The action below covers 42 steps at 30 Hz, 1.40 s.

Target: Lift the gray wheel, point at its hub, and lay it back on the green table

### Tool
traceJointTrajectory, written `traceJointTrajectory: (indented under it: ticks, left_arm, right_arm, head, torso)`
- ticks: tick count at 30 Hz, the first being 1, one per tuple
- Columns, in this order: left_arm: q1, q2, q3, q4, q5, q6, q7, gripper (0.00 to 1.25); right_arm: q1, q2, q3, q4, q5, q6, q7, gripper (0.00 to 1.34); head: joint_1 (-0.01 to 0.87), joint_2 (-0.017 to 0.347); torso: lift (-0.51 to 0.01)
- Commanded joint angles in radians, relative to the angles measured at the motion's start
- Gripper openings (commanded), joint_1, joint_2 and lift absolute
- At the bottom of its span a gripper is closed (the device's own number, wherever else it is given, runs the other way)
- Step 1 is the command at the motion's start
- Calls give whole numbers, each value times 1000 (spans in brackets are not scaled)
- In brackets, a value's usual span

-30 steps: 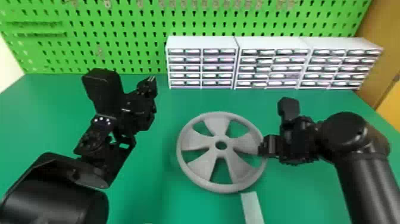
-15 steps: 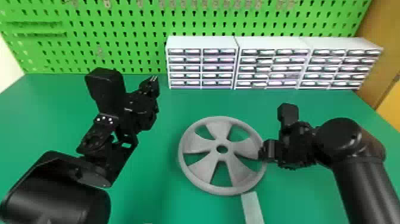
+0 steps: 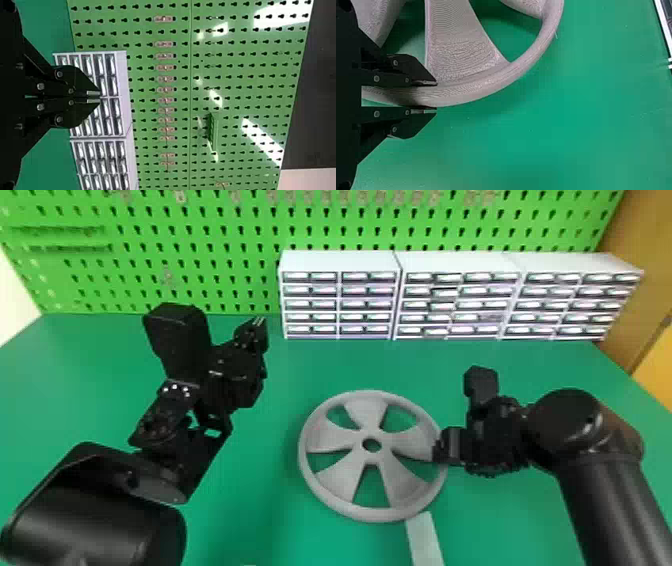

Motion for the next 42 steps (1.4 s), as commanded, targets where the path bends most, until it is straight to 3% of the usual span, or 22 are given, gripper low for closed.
traceJointTrajectory:
  ticks: [1,22,34,42]
  left_arm:
    - [-1,0,0,0,0,0,1,60]
    - [2,0,2,0,2,-1,-1,60]
    - [5,0,3,0,2,-1,-1,60]
    - [6,0,5,0,2,-1,-1,60]
  right_arm:
    - [-1,0,1,12,-1,4,0,130]
    - [-6,-2,7,37,11,15,0,150]
    - [-6,-2,4,41,0,18,0,601]
    - [-7,-5,6,40,-15,18,0,1089]
  head:
    - [692,48]
    - [692,48]
    - [692,48]
    - [692,48]
  torso:
    - [-93]
    - [-93]
    - [-93]
    - [-93]
